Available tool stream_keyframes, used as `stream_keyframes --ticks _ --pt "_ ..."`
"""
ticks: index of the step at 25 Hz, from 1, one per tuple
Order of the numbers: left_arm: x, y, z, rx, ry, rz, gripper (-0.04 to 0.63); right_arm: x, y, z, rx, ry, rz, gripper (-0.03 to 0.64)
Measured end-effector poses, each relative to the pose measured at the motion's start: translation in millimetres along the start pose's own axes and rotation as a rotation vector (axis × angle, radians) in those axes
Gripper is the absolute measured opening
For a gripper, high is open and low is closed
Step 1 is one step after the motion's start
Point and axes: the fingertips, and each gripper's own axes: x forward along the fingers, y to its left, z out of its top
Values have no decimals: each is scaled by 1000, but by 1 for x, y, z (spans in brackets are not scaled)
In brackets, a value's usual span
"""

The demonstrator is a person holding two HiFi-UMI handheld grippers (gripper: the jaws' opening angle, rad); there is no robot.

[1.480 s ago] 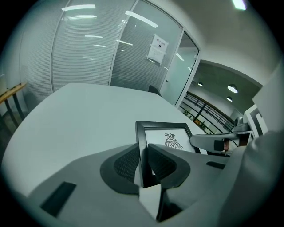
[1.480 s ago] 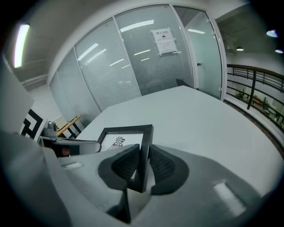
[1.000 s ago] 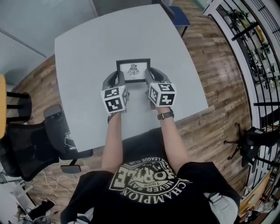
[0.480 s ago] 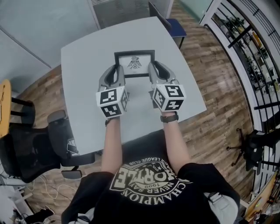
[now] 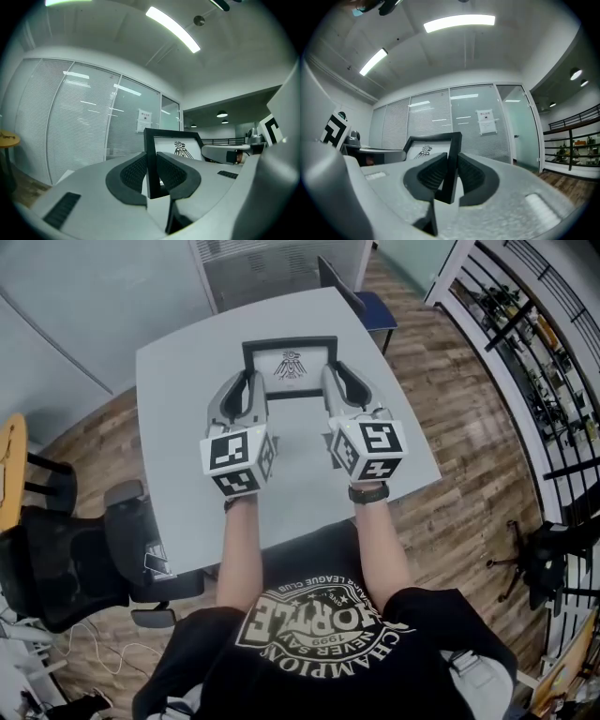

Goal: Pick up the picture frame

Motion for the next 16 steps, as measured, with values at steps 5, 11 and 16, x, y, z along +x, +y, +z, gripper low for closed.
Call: stream_keyframes --ticks 5,11,16 --pt "-7 -2 1 -7 -8 -3 71 -6 3 2 -14 1 -5 69" --pt "-14 -2 6 -10 -17 1 71 -10 8 8 -25 -5 0 69" --pt "-21 6 1 -23 -12 10 71 -11 18 2 -26 3 14 69"
